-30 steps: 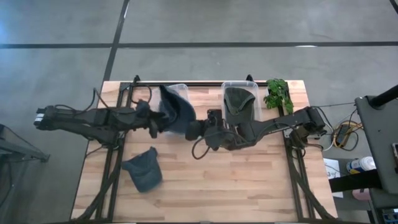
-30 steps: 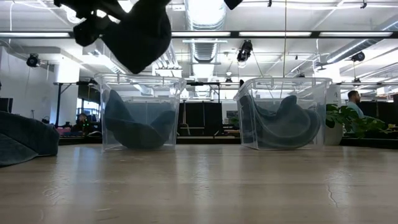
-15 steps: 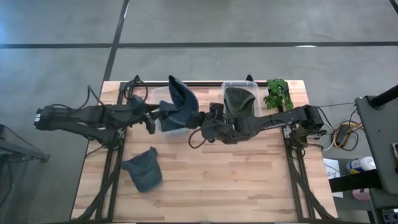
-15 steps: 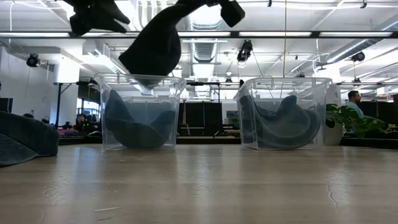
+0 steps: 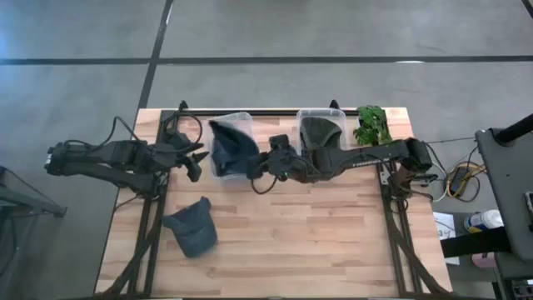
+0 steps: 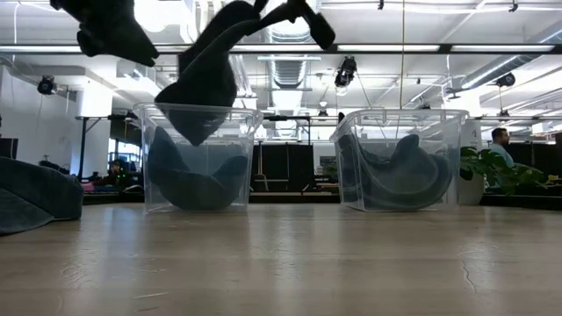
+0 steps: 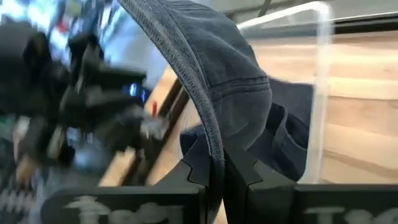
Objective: Pick & Place hat
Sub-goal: Put the right blue cap into the left transparent bin
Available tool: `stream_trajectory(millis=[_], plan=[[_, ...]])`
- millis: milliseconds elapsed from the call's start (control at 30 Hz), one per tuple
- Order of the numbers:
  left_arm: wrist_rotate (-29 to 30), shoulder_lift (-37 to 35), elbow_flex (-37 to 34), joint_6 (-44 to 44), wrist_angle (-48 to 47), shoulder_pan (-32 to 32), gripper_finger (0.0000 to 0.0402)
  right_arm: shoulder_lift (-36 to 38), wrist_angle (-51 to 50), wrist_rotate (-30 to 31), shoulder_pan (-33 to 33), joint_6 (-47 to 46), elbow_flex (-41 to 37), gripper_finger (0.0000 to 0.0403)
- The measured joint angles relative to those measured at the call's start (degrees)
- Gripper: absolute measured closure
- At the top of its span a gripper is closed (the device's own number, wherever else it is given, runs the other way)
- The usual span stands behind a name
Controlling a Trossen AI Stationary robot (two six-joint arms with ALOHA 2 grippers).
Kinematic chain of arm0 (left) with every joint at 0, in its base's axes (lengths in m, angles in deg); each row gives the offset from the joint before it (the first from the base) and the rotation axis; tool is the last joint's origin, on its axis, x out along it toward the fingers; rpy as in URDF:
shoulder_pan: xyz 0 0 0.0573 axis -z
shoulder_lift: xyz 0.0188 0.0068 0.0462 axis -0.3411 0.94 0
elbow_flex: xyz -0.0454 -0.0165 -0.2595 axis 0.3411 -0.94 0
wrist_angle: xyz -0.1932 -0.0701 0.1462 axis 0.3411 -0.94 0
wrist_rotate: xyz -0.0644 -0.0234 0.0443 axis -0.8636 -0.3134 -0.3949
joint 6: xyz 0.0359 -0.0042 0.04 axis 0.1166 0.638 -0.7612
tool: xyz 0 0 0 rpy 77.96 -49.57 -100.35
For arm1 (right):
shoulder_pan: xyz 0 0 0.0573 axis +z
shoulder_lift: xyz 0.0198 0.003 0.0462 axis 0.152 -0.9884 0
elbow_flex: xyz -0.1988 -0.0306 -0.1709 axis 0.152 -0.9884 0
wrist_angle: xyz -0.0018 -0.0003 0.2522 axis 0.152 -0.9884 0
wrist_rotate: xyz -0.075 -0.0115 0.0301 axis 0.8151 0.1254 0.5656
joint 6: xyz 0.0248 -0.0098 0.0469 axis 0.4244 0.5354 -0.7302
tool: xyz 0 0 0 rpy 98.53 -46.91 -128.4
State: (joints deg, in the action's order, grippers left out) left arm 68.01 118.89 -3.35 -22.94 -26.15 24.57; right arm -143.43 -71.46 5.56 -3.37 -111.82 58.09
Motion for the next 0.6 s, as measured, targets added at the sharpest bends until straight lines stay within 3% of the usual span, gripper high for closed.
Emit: stream_trajectory(millis=[100,233,467,600], plan=[[0.99,-0.13,0.0,-0.34,-0.64,-0.07,0.0248,0.45,0.12,-7.54,-2.82,6.9,0.16,0.039],[3.65,-0.11,-0.2,4.43,-2.35,-0.13,0.0248,0.68,-0.78,-11.37,-6.17,11.74,0.16,0.039],[-4.46,1.63,-0.59,4.78,-1.82,-0.02,0.0248,3.16,-4.42,-12.38,-10.05,22.61,0.16,0.039],[-4.11,2.75,-0.59,5.88,-1.8,-0.02,0.0248,4.74,-6.58,-19.31,-12.58,28.45,0.22,0.039]])
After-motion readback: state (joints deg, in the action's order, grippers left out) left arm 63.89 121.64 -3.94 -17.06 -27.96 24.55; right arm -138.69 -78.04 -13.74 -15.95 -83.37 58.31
